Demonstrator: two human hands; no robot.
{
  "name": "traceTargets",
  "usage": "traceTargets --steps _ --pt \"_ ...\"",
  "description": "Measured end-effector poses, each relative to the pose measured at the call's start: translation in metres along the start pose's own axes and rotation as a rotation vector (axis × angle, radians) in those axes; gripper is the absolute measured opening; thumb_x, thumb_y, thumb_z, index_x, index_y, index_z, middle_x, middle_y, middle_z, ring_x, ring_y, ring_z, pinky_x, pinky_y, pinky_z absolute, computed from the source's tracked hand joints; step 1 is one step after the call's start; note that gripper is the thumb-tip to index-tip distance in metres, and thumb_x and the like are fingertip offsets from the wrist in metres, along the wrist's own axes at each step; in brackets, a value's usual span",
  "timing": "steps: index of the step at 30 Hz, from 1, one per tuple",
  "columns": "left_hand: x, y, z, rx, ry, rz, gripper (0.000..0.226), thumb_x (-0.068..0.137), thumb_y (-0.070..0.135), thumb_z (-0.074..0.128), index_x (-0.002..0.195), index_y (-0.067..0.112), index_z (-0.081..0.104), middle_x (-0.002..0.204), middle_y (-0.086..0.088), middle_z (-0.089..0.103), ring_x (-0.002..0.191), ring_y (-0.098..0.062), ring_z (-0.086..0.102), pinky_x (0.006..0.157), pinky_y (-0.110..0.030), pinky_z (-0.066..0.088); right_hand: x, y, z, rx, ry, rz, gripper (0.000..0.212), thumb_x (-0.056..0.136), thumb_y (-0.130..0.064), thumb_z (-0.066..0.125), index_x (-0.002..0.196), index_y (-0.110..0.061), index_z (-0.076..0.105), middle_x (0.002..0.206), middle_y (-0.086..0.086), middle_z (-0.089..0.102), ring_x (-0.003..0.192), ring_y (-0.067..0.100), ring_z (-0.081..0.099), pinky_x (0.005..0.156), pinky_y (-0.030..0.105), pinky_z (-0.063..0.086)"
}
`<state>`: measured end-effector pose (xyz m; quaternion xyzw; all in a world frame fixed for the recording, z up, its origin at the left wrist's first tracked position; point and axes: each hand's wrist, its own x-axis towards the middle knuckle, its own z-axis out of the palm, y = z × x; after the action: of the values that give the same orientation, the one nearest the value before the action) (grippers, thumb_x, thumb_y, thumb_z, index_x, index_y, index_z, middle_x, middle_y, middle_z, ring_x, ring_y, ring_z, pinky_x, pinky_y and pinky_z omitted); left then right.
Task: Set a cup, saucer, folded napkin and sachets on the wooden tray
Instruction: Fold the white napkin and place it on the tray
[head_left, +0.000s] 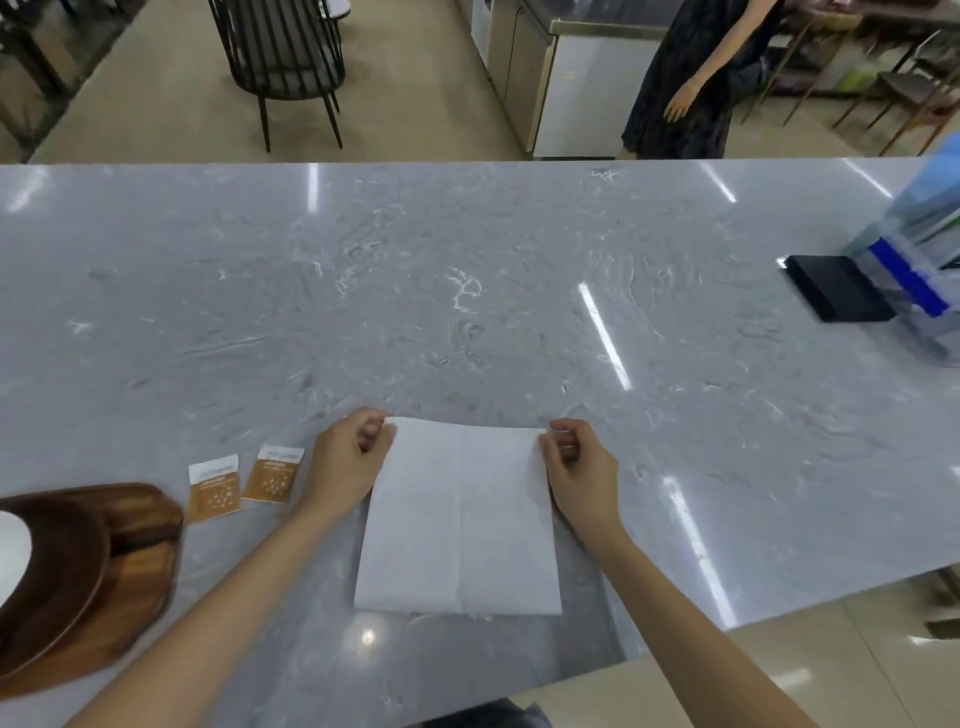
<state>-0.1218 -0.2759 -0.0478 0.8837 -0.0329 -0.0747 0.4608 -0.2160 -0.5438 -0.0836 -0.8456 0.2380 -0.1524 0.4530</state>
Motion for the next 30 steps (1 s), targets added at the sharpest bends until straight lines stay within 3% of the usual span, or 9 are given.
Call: traceTargets --steps 3,6,9,11,13,15,23,27,30 --pt "-0.005 -0.002 0.002 0.193 0.031 0.107 0.034 0.092 0.017 0.07 0.125 0.01 0.065 0.108 -0.01 0.07 0.103 -0.029 0.065 0.087 -0.034 0.05 -0.004 -0.013 -0.003 -0.054 0.003 0.039 0.025 0.099 -0.02 0.065 0.123 -0.012 0.064 0.093 0.001 0.071 0.078 0.01 0.066 0.081 0.038 0.059" --pt "-0.023 0.001 0.012 0.411 0.082 0.351 0.044 0.094 0.026 0.063 0.134 0.009 0.059 0.131 -0.012 0.059 0.124 -0.034 0.052 0.1 -0.045 0.048 -0.026 -0.027 0.002 -0.326 0.056 -0.112 0.035 0.102 -0.025 0.058 0.135 -0.013 0.058 0.132 0.008 0.061 0.112 0.024 0.061 0.088 0.038 0.056" --pt "-0.048 0.008 0.038 0.519 -0.087 0.509 0.055 0.099 0.037 0.037 0.141 0.007 0.056 0.149 -0.01 0.053 0.142 -0.033 0.043 0.116 -0.046 0.038 -0.059 -0.042 0.025 -0.5 -0.042 -0.385 0.048 0.105 -0.033 0.043 0.148 -0.012 0.05 0.155 0.011 0.05 0.142 0.029 0.045 0.11 0.044 0.045" --pt "-0.062 0.004 0.053 0.635 -0.227 0.475 0.068 0.099 0.041 0.016 0.154 0.008 0.038 0.163 -0.007 0.035 0.154 -0.028 0.023 0.124 -0.045 0.025 -0.073 -0.039 0.04 -0.578 -0.218 -0.383 0.06 0.107 -0.041 0.026 0.16 -0.014 0.033 0.169 0.007 0.028 0.157 0.025 0.022 0.126 0.047 0.024" --pt "-0.068 -0.007 0.058 0.752 -0.278 0.435 0.073 0.097 0.046 0.002 0.161 0.012 0.015 0.17 -0.001 0.013 0.157 -0.022 0.007 0.127 -0.042 0.011 -0.074 -0.027 0.041 -0.655 -0.31 -0.302 0.064 0.109 -0.047 0.021 0.165 -0.018 0.013 0.172 -0.002 0.004 0.159 0.018 0.0 0.13 0.045 0.006" --pt "-0.068 -0.015 0.056 0.788 -0.267 0.442 0.071 0.099 0.048 0.007 0.161 0.013 0.012 0.17 0.0 0.01 0.157 -0.021 0.006 0.127 -0.042 0.01 -0.068 -0.013 0.033 -0.713 -0.315 -0.236 0.067 0.109 -0.051 0.021 0.165 -0.02 0.002 0.172 -0.005 -0.006 0.159 0.014 -0.008 0.129 0.04 -0.005" --pt "-0.071 -0.036 0.023 0.781 -0.219 0.333 0.077 0.097 0.054 0.007 0.161 0.01 0.003 0.17 -0.002 0.0 0.157 -0.018 -0.005 0.127 -0.043 0.005 -0.052 -0.013 0.006 -0.732 -0.301 -0.043 0.063 0.111 -0.04 0.018 0.164 -0.014 -0.003 0.174 0.004 -0.007 0.16 0.022 -0.009 0.129 0.044 -0.005" --pt "-0.094 -0.039 0.019 0.775 -0.267 0.45 0.066 0.104 0.044 0.017 0.161 0.014 0.003 0.17 0.0 -0.004 0.157 -0.018 -0.005 0.127 -0.044 0.006 -0.089 -0.02 0.021 -0.671 -0.271 -0.337 0.062 0.109 -0.041 0.022 0.165 -0.018 0.009 0.173 0.001 0.0 0.16 0.019 -0.006 0.129 0.043 -0.003" --pt "-0.103 -0.041 0.019 0.871 -0.336 0.521 0.064 0.104 0.046 0.011 0.161 0.018 0.003 0.169 0.003 0.0 0.157 -0.018 0.001 0.125 -0.043 0.006 -0.107 -0.006 0.022 -0.69 -0.383 -0.353 0.063 0.11 -0.046 0.023 0.165 -0.023 0.002 0.172 -0.006 -0.005 0.159 0.014 -0.011 0.13 0.042 0.0"
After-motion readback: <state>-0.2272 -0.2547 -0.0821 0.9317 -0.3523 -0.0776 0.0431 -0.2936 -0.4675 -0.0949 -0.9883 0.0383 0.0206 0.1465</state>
